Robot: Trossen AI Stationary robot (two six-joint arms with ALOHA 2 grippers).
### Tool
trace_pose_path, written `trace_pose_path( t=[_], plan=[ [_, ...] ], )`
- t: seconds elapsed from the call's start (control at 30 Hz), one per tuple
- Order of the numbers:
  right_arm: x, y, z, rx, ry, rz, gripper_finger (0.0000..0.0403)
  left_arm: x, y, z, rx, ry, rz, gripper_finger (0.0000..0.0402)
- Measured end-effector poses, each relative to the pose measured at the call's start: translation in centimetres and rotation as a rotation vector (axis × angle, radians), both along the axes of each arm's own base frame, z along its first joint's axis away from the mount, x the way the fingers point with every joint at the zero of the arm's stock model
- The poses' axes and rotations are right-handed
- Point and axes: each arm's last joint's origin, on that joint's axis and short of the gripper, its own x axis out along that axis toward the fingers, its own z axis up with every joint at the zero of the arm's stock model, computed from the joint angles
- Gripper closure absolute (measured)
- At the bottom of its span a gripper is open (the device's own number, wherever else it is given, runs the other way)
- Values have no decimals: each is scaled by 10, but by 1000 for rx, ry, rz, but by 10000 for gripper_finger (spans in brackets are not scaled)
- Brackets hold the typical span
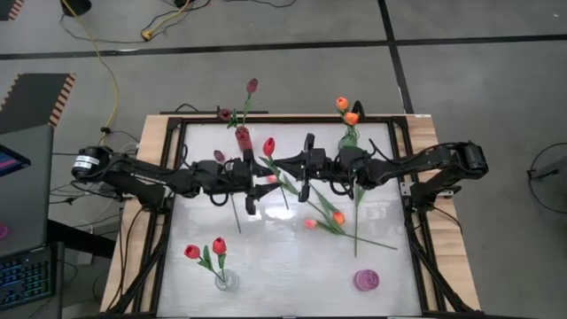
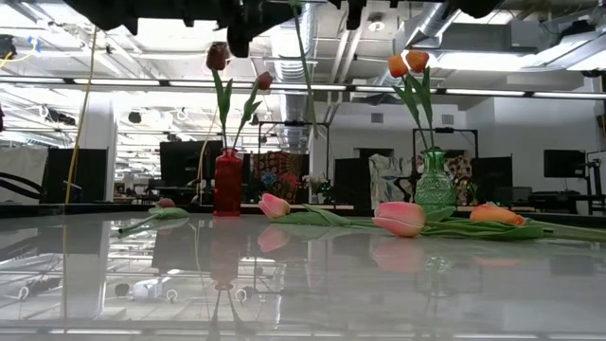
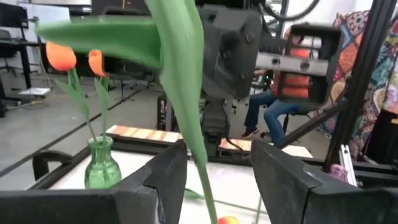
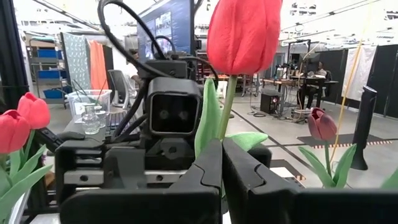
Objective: Sort flowers into vase by color
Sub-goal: Put the red flower into the transparent vase
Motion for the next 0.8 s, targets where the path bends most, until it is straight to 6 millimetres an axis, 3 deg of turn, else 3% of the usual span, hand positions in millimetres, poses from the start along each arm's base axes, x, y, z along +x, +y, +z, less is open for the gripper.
trace_pose_path(
  t=[0.27,0.67,0.8],
  plan=[
    [0,0,0,-1,1,1,375,2,0,8,-1,-25,2,252],
    [0,0,0,-1,0,2,370,2,0,8,-1,-18,9,379],
    [0,1,0,0,0,4,363,2,1,8,-3,-16,30,396]
  ],
)
